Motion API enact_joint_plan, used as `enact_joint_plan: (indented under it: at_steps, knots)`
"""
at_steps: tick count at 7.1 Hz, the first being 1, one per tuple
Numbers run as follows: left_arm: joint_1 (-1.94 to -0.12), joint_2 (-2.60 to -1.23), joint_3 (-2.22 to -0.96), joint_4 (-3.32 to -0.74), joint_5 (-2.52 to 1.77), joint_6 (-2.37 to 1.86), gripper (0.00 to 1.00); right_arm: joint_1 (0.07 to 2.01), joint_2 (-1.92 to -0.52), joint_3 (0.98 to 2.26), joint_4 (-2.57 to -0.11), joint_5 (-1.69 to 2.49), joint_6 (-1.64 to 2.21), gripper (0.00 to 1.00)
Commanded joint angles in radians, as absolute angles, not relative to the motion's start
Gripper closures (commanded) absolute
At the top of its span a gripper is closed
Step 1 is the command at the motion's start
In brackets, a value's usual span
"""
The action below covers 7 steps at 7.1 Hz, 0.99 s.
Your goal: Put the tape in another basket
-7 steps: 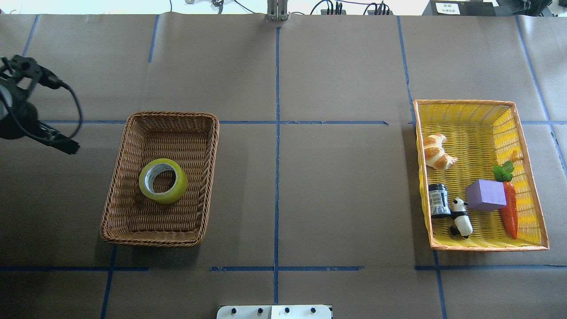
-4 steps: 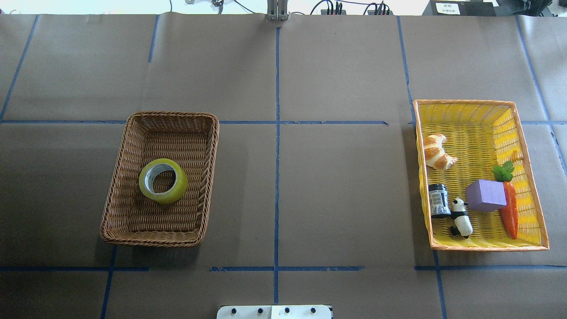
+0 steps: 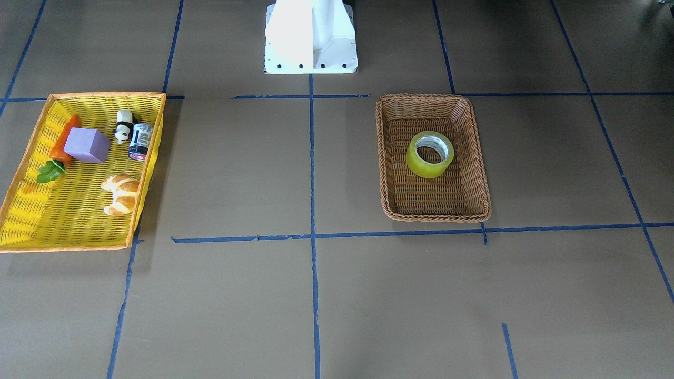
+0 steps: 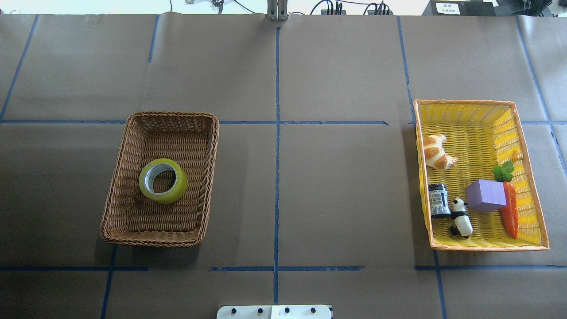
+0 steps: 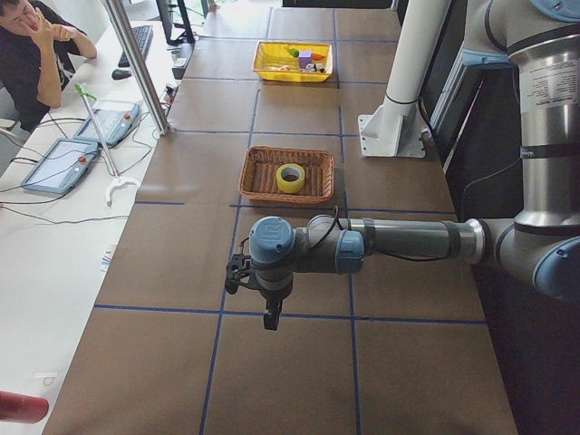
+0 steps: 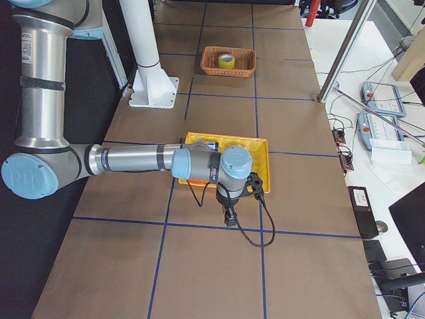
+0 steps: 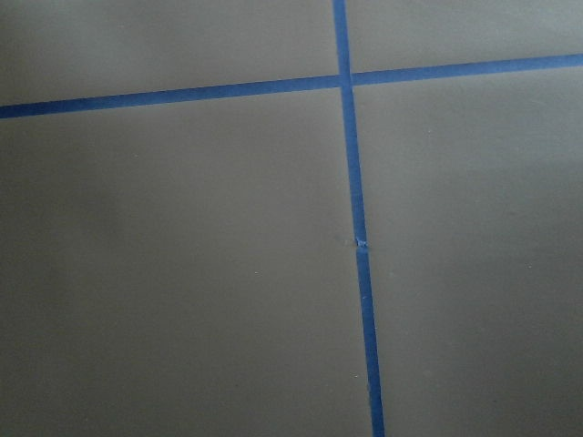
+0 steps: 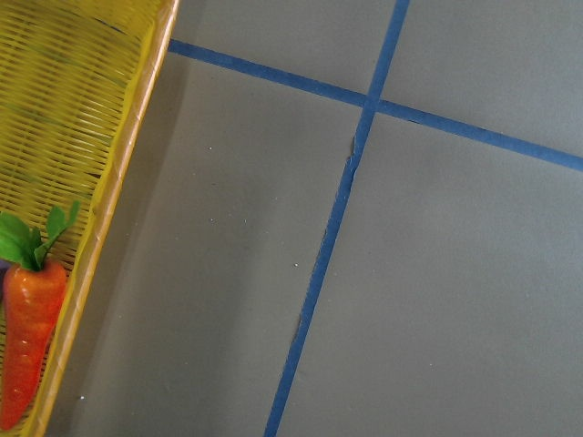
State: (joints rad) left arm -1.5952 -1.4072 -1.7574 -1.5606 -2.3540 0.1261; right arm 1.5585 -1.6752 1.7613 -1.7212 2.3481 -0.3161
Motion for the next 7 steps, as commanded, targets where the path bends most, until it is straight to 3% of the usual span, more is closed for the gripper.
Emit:
enact_joint_plan:
  at_steps: [1, 7]
  knots:
    - [-1.592, -1.405, -1.760, -1.555, -2.349, 0.124, 0.00, 1.559, -1.680, 1.763, -1.720, 2.347, -0.318, 0.00]
    - [-1.592, -1.341, -1.776, -1.565, -2.358, 0.126, 0.00, 1.559, -1.694, 1.763, -1.718, 2.350, -0.318, 0.00]
